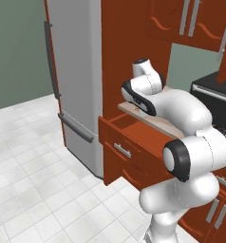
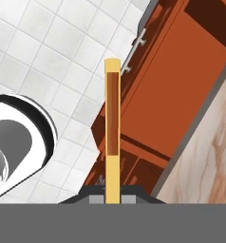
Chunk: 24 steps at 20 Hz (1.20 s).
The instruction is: Organize the utensils by type. Pick up the wooden spoons from the counter and place them in the open cabinet. Then pick up the metallic utensils from the counter and place them in the open drawer.
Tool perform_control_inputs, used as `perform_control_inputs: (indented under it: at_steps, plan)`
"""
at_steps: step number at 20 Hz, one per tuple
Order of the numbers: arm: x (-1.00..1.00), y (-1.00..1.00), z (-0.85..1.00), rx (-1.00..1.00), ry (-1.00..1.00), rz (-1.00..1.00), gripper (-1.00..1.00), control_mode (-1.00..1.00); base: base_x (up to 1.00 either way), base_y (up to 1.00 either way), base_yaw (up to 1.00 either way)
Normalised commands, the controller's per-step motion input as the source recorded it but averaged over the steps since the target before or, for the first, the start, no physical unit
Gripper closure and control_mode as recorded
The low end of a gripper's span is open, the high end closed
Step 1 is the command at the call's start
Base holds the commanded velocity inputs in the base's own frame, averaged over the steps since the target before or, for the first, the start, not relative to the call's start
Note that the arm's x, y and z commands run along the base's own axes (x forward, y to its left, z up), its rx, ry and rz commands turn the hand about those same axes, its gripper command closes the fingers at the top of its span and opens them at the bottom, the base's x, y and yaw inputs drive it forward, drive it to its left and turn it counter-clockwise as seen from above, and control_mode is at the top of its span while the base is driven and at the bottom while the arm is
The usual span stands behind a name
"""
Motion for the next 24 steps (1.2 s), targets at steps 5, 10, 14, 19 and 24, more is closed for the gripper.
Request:
perform_control_inputs:
  at_steps: [5,10,14,19,24]
  plan:
    - [0.00,0.00,0.00,0.00,0.00,0.00,1.00,1.00,-0.25,-0.18,-0.01]
    - [0.00,0.00,0.00,0.00,0.00,0.00,1.00,1.00,0.05,-0.11,0.00]
    - [0.00,0.00,0.00,0.00,0.00,0.00,1.00,1.00,0.01,-0.01,0.00]
    - [0.00,0.00,0.00,0.00,0.00,0.00,1.00,1.00,0.00,0.00,0.00]
    - [0.00,0.00,0.00,0.00,0.00,0.00,1.00,1.00,0.00,0.00,0.00]
